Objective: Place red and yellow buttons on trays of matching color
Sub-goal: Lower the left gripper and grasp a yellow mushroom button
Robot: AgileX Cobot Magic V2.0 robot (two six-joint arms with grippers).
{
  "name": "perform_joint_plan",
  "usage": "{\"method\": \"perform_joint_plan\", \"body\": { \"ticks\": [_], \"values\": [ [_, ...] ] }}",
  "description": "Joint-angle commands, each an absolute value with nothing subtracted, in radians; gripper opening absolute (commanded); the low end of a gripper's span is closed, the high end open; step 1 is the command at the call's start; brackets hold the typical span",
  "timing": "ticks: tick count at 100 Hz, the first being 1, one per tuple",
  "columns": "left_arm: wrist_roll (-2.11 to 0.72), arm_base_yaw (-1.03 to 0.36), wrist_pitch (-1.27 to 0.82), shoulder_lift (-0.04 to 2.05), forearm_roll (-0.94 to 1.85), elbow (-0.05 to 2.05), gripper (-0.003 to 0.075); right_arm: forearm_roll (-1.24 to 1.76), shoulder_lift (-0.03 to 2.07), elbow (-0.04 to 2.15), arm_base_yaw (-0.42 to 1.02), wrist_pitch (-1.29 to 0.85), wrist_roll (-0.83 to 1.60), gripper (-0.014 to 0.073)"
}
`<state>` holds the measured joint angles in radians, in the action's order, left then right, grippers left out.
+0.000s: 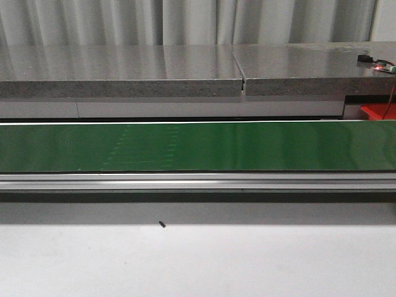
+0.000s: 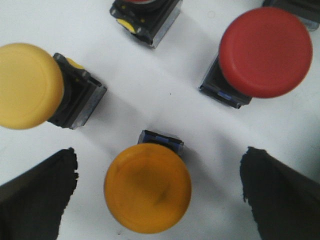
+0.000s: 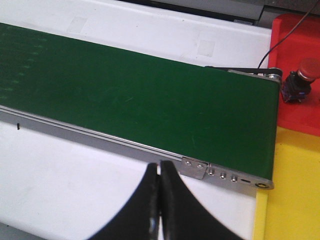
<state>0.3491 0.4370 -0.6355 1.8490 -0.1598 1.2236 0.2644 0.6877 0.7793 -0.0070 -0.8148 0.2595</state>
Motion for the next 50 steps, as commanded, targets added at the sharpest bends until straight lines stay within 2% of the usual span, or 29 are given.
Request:
{"method": "perform_joint_plan", "body": {
  "ticks": [1,50],
  "values": [
    [0.347,0.438,-0.590,1.805,-0.157,1.255,0.0640,0.270,0.686,0.803,-0.005,-0.751,0.260,-0.0067],
    [0.343,0.438,-0.588,1.835,-0.157,1.255,0.0640,0.270,0.686,0.803,-0.005,-0.751,0.260,-0.0067]
  ]
}}
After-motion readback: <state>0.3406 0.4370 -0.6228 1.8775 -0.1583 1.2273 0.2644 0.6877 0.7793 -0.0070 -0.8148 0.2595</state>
